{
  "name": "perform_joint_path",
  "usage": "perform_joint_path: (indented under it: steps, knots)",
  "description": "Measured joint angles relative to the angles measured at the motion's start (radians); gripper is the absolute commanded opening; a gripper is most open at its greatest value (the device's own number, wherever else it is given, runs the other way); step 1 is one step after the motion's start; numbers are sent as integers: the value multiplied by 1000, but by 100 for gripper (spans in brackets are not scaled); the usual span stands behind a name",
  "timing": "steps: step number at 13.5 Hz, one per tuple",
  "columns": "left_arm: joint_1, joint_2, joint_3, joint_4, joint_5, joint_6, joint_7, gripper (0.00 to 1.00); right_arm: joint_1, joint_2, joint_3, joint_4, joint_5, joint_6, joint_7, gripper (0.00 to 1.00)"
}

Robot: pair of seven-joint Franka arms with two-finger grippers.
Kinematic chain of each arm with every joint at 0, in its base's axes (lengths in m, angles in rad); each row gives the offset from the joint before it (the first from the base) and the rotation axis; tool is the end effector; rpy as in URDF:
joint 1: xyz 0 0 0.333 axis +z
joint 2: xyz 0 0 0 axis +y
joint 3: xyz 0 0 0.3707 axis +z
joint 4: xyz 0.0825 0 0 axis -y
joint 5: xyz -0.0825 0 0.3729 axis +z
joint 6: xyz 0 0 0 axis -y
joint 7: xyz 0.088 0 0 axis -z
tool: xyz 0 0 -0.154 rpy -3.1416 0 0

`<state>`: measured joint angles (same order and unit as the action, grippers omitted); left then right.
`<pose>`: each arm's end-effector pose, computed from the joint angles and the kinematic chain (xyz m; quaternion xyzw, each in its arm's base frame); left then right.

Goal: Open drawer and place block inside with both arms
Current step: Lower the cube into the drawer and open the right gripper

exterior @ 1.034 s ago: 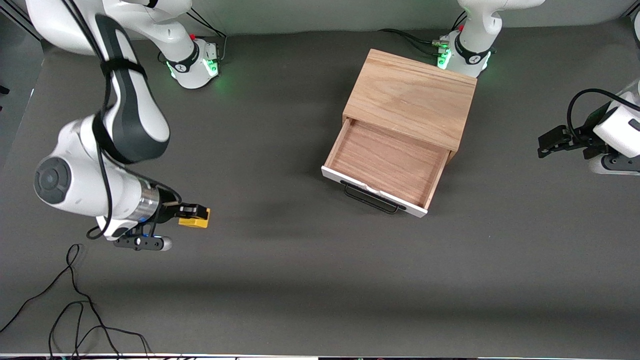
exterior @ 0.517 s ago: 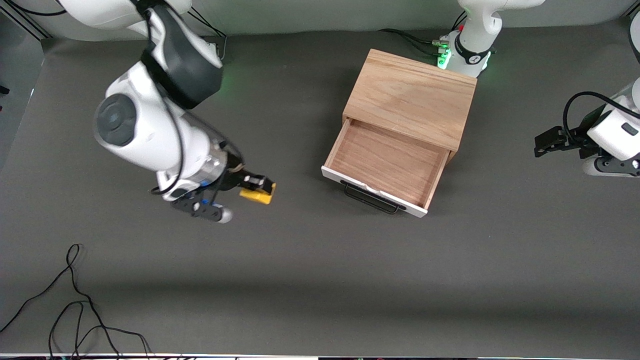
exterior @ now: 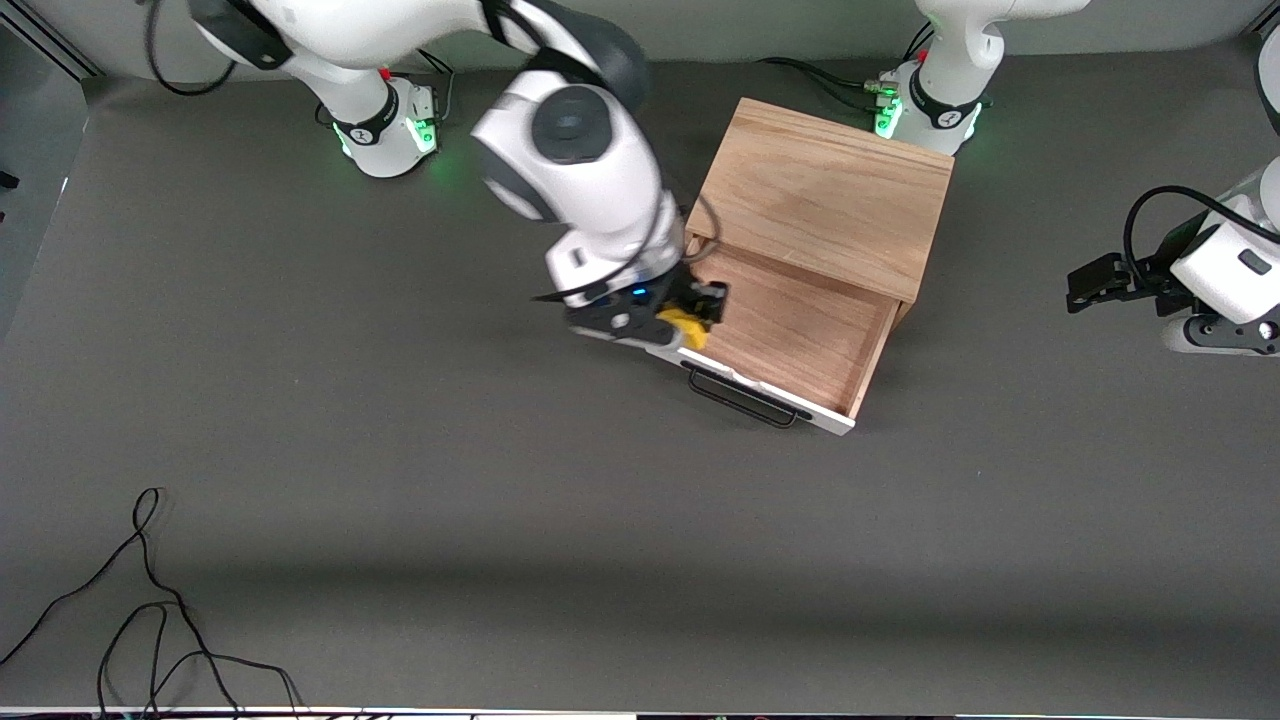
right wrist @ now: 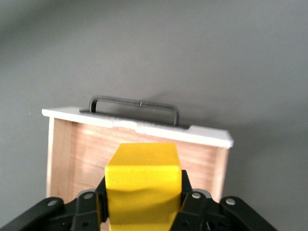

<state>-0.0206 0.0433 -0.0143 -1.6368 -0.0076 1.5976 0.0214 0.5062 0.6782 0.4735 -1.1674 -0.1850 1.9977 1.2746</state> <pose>0.5528 -0.0203 0.5804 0.9988 -0.0279 -0.0413 0.0038 0.5368 0.5730 0.4445 -0.9766 0.1780 -0.0004 0.1207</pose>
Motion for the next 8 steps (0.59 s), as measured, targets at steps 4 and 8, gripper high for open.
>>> perform_joint_path:
  steps: [4,8]
  knots:
    - [0,4,0,-1,0,-2,0,100,76,101,-1,6,-72,73,115,25]
    - [0,8,-1,-1,0,-2,1,100,78,150,-6,7,-76,80,143,26]
